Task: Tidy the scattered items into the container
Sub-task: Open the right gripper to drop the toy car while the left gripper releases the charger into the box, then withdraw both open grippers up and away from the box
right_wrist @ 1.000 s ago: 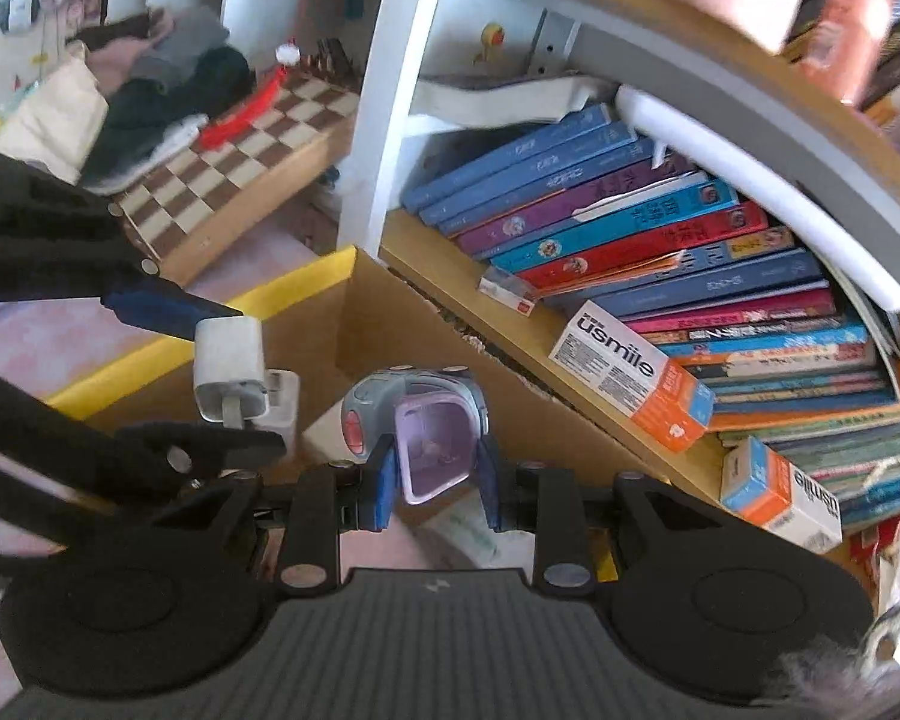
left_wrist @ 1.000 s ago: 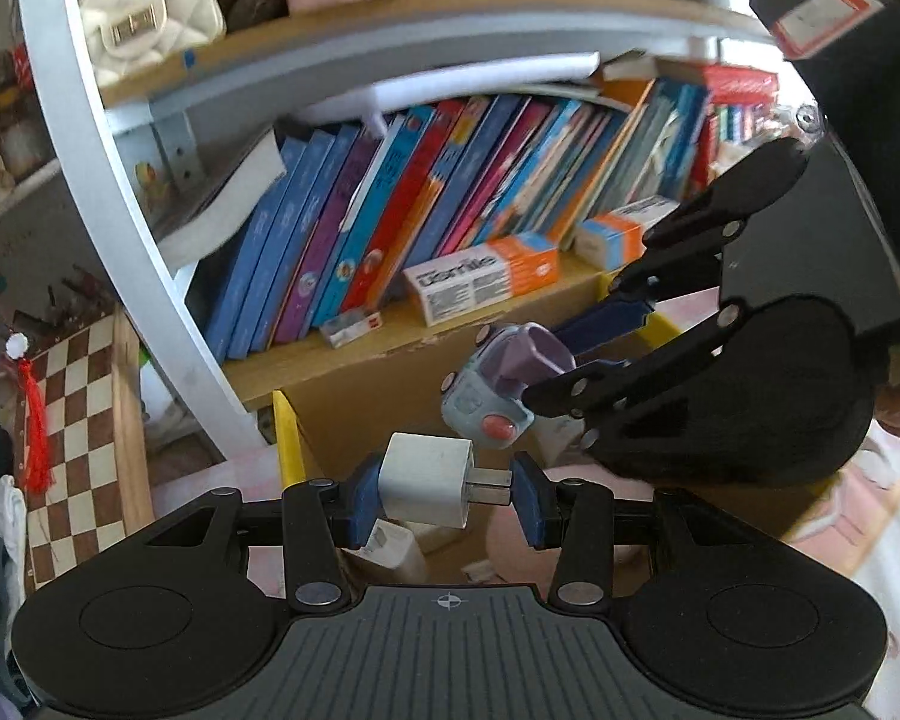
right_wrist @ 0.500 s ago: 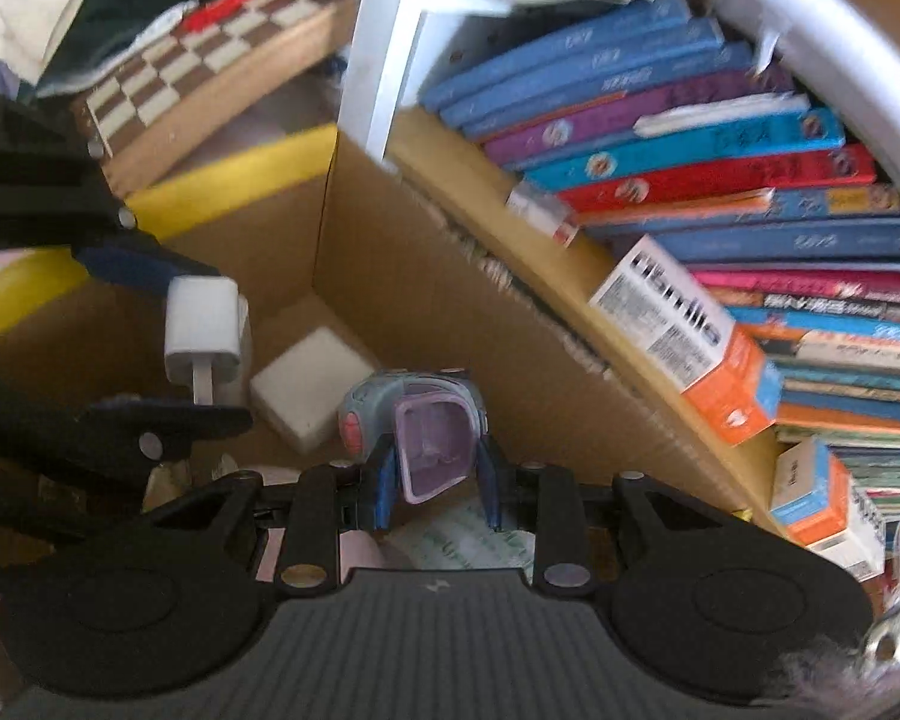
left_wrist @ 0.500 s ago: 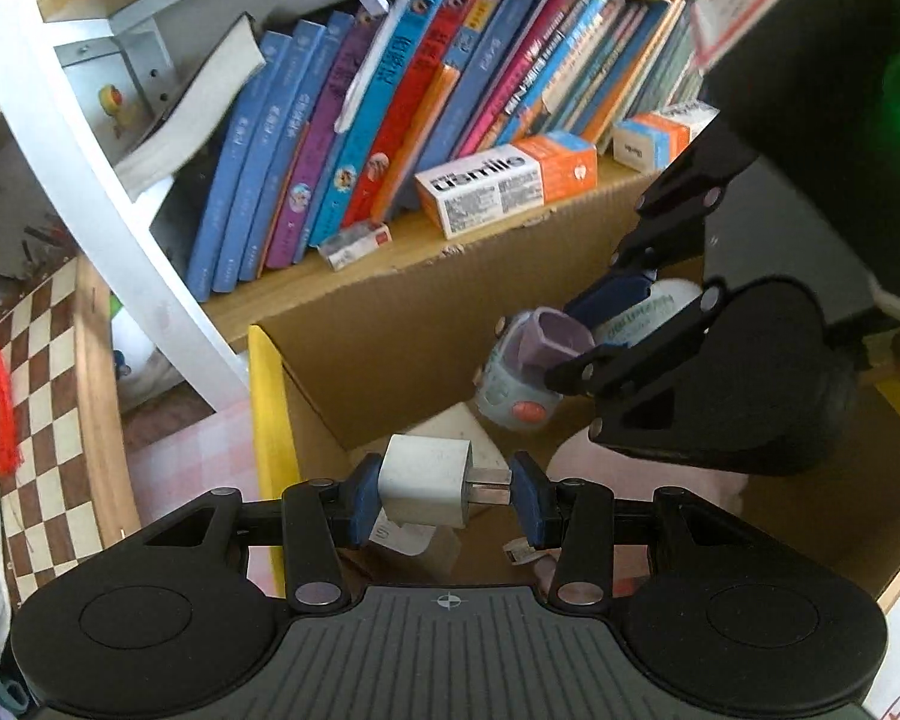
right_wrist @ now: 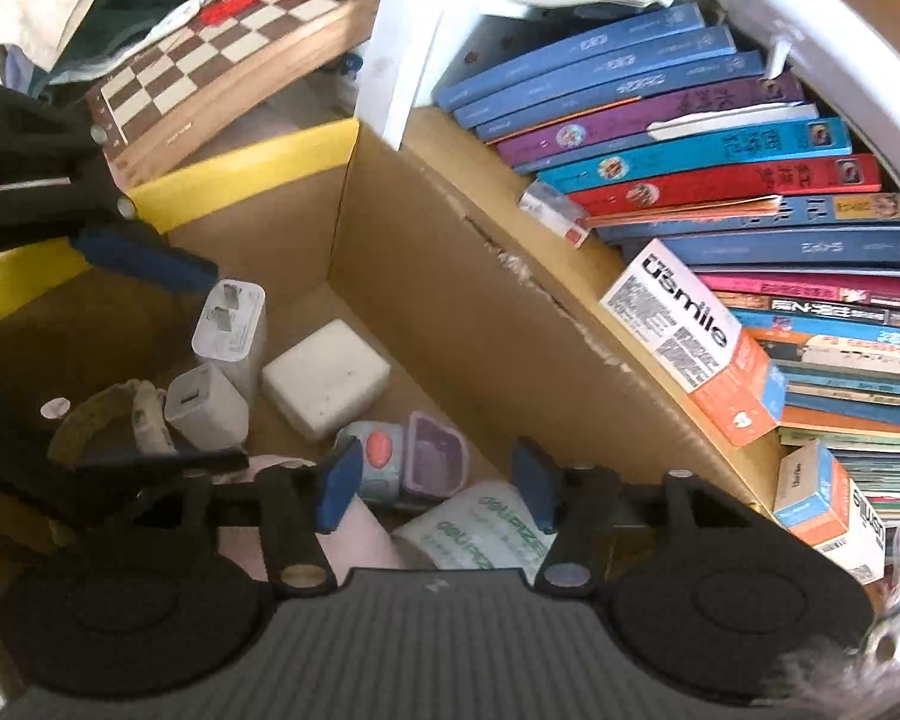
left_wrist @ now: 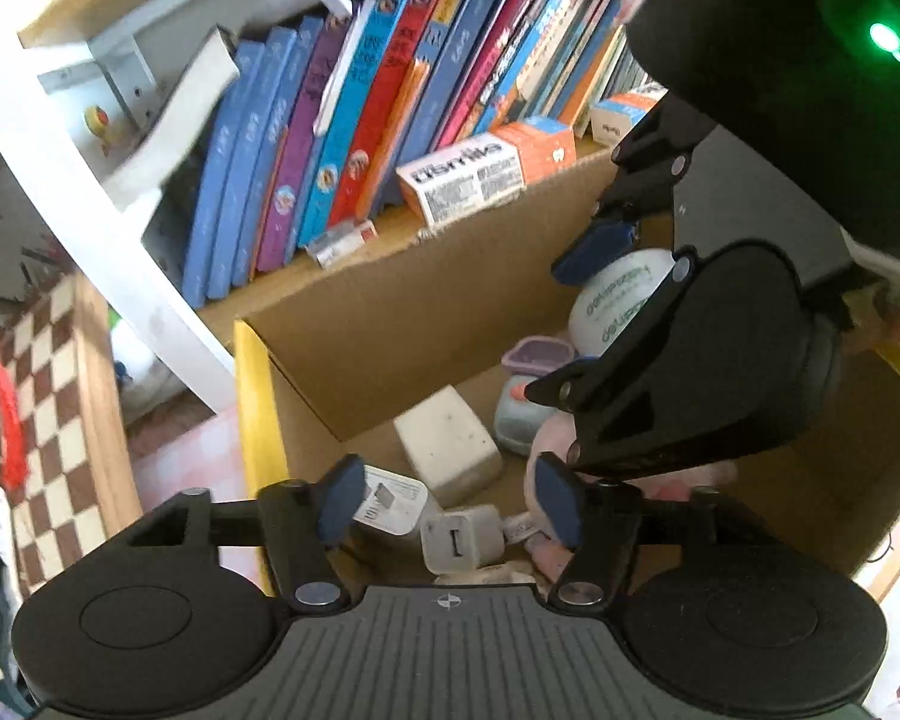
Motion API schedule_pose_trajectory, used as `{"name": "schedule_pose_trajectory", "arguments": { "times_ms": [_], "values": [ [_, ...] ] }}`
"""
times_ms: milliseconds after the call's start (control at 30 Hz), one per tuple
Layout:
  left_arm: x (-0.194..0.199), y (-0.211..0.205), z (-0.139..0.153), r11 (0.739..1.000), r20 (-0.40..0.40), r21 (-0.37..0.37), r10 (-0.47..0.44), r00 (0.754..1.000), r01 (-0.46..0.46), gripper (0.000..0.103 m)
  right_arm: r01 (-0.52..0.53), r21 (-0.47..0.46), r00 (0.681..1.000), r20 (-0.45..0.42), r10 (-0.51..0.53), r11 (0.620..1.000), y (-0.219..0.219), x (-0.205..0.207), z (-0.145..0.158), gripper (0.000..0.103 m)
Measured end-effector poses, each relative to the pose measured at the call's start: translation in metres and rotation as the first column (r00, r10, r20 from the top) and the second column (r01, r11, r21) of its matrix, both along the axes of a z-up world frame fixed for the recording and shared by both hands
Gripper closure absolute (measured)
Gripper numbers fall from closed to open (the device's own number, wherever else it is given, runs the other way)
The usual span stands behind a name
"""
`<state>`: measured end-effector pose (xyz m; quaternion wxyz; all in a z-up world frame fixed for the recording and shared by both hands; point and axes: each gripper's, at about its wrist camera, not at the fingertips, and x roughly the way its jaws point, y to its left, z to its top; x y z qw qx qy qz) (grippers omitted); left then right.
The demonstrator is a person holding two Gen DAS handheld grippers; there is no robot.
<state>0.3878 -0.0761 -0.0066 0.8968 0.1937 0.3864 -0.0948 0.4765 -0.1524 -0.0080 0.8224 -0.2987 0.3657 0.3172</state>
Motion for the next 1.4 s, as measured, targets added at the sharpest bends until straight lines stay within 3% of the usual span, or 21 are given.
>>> {"name": "schedule_pose_trajectory", "arguments": {
  "times_ms": [333, 700, 1067, 1400],
  "values": [
    [-0.031, -0.003, 0.025, 0.999, 0.107, -0.033, 0.005, 0.994, -0.001, 0.029, 0.014, 0.061, 0.999, 0.051, -0.017, 0.998, -0.019, -0.026, 0.028, 0.038],
    [-0.074, 0.014, 0.063, 0.987, 0.224, -0.148, 0.098, 0.970, -0.066, 0.024, 0.016, 0.216, 0.991, 0.129, -0.045, 0.976, -0.047, -0.077, 0.073, 0.030],
    [-0.131, 0.027, 0.076, 0.981, 0.263, -0.172, 0.130, 0.956, -0.087, 0.017, 0.059, 0.275, 0.978, 0.178, -0.111, 0.960, -0.075, -0.137, 0.085, 0.025],
    [-0.180, 0.033, 0.068, 0.979, 0.250, -0.184, 0.131, 0.959, -0.086, 0.017, 0.153, 0.308, 0.964, 0.164, -0.211, 0.939, -0.092, -0.191, 0.073, 0.023]
  ]
}}
